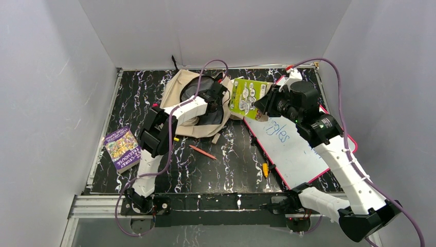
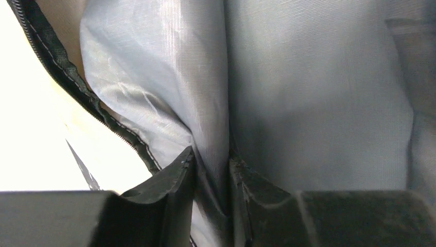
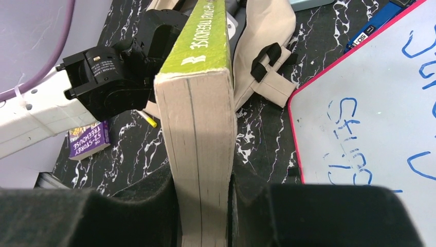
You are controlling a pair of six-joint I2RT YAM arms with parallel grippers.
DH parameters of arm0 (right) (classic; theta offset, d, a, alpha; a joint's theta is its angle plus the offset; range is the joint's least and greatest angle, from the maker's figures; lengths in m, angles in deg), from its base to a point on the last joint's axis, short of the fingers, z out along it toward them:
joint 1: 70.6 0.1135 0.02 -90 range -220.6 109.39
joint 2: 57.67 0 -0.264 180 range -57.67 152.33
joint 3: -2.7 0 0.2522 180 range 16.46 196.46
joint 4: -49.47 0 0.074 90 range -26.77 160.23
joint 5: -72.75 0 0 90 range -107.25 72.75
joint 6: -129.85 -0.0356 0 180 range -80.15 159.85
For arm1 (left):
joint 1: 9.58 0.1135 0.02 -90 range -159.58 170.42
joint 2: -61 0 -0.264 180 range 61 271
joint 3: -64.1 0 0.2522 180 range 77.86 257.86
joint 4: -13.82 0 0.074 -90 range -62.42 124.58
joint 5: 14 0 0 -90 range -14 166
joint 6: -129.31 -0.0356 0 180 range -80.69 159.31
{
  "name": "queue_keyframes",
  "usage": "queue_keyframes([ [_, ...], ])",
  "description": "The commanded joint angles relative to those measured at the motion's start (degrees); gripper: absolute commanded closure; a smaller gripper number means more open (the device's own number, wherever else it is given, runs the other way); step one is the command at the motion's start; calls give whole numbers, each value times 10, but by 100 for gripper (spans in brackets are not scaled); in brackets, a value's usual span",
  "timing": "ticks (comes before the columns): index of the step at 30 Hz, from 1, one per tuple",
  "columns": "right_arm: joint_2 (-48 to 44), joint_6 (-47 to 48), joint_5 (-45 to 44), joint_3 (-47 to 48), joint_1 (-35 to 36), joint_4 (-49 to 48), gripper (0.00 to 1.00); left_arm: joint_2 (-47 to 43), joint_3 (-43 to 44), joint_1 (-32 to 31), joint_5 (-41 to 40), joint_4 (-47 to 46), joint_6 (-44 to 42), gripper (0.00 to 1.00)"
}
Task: Pack the student bag
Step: Place the book in the student bag.
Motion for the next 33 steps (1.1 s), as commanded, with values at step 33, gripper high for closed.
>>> queue_keyframes([
  [33, 104, -295, -53, -91, -1, -326, 100, -189, -30, 20, 57, -34, 129, 100],
])
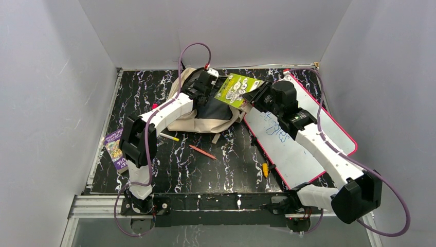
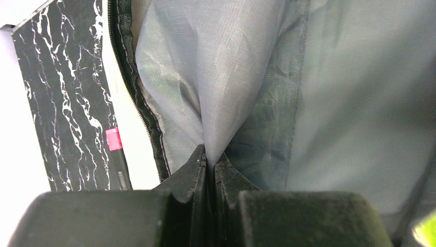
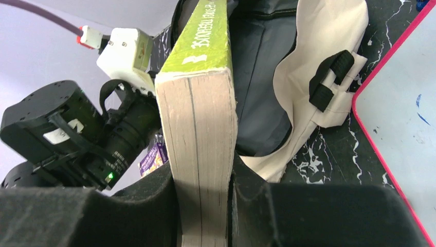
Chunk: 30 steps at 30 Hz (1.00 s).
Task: Pack the student bag
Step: Place the book in the student bag.
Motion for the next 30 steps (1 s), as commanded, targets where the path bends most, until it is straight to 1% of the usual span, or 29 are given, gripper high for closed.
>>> queue_keyframes([
  [1, 25, -33, -23, 5, 0, -127, 100, -38, 19, 5, 9, -19, 31, 100],
  [6, 96, -42, -5, 38, 0, -140, 100, -35, 33, 6, 16, -13, 33, 100],
  [9, 125, -55, -2, 45, 0, -146, 100, -35, 39, 7, 17, -10, 33, 100],
  [10, 132, -59, -1, 47, 0, -148, 100, -36, 40, 7, 18, -10, 46, 100],
  [13, 162, -61, 18, 55, 0, -172, 100, -38, 44, 7, 24, -9, 51, 100],
  [20, 235, -59, 126, 94, 0, -248, 100, -42, 48, 7, 32, -7, 49, 100],
  [24, 268, -68, 165, 104, 2, -297, 100, -44, 48, 7, 35, -6, 50, 100],
  [30, 331, -81, 213, 129, 5, -333, 100, -47, 51, 7, 40, -6, 51, 100],
])
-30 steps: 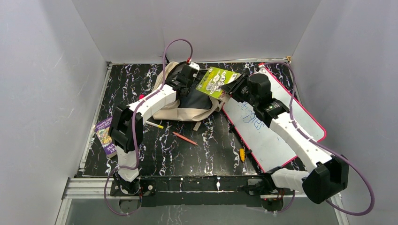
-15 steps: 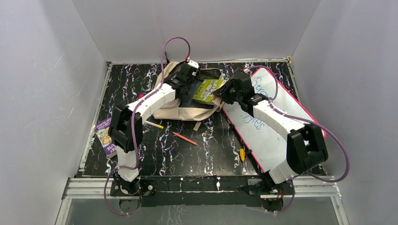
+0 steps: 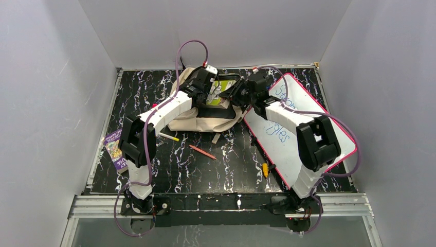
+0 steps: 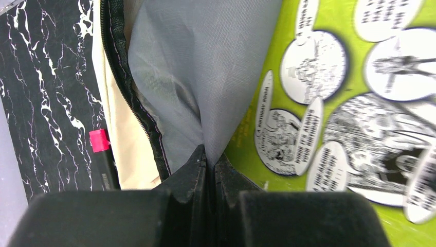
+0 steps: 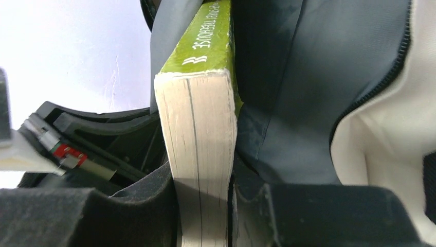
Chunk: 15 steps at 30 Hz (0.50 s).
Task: Pack the student bag
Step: Place the book in the student bag.
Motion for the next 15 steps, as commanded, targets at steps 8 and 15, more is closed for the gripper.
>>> queue_keyframes([
  [8, 99, -25, 107, 100, 7, -177, 100, -47, 39, 1, 11, -19, 14, 100],
  [15, 193, -25, 104, 186, 15, -169, 100, -39, 50, 2, 19, -13, 16, 100],
])
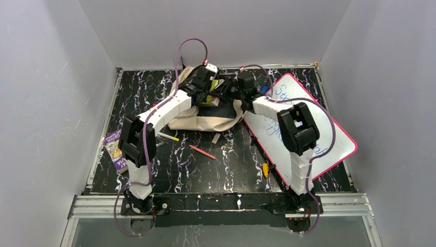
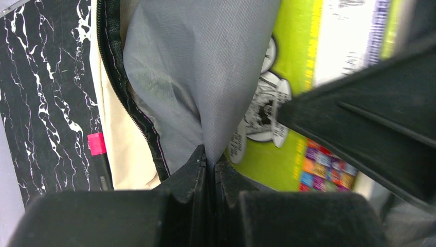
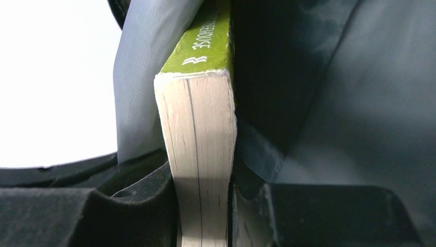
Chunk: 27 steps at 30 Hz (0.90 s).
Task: Pack the student bag
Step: Place the book in the student bag.
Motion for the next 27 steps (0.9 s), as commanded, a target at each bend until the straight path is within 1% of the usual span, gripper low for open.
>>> queue_keyframes([
  [1, 51, -14, 39, 99, 7, -96, 100, -39, 37, 0, 9, -20, 12, 100],
  [5, 108, -29, 52, 153, 14, -107, 100, -38, 39, 0, 12, -20, 12, 100],
  [10, 153, -13, 44, 182, 20, -78, 100, -32, 40, 2, 11, -17, 8, 100],
  [13, 168, 2, 42, 188, 20, -43, 92, -31, 33, 5, 10, -15, 8, 100],
  [14, 170, 10, 40, 189, 20, -30, 86, -30, 31, 6, 9, -16, 9, 100],
  [17, 169, 34, 24, 192, 20, 28, 60, -30, 21, 9, 11, -18, 16, 100],
  [22, 147, 76, -5, 195, 21, 82, 19, -31, 13, 14, 22, -24, 28, 100],
  [23, 141, 88, -15, 199, 20, 100, 14, -30, 13, 15, 22, -22, 29, 100],
  [24, 134, 99, -27, 201, 20, 118, 11, -31, 13, 16, 21, -23, 30, 100],
  [27, 104, 136, -73, 198, 20, 164, 8, -33, 9, 19, 22, -24, 33, 100],
])
